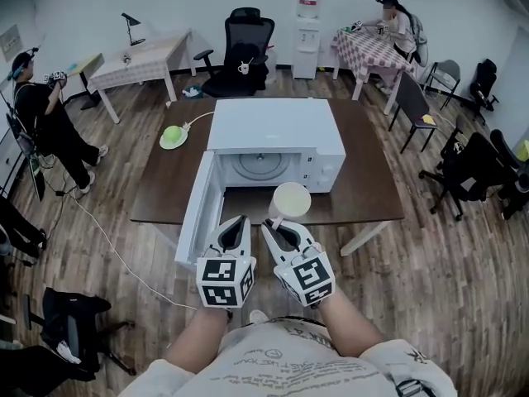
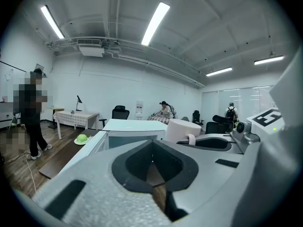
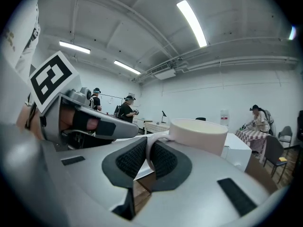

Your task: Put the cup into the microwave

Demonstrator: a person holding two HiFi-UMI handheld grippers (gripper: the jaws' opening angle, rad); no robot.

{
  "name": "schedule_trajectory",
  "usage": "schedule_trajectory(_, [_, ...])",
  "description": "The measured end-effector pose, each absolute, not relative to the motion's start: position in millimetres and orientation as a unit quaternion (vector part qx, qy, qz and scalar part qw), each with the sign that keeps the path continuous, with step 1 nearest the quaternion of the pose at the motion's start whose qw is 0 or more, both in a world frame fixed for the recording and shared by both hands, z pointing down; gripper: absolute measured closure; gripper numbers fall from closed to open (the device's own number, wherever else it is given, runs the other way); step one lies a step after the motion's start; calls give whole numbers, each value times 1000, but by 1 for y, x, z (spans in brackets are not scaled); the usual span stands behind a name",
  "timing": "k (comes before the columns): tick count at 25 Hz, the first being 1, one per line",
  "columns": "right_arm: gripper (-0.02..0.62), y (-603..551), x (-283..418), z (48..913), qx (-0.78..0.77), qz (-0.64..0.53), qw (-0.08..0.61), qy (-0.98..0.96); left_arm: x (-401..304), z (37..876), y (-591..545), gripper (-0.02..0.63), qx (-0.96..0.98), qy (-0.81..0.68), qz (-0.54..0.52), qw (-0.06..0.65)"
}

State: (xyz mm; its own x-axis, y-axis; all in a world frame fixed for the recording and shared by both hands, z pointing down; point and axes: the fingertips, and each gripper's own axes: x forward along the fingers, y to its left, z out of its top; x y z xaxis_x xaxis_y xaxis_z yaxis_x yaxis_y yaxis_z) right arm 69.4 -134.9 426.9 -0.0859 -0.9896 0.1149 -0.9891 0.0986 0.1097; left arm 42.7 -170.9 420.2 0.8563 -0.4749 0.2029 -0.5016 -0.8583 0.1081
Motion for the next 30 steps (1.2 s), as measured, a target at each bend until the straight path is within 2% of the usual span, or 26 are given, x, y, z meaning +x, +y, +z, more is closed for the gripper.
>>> schedule_trajectory(16, [561, -203, 94, 470, 627, -6, 79, -775, 65, 448, -230, 592, 950, -281, 102, 85])
schedule_trajectory(30, [561, -277, 149, 563, 587, 33, 119, -800, 83, 456, -277, 592, 924, -359, 97, 92])
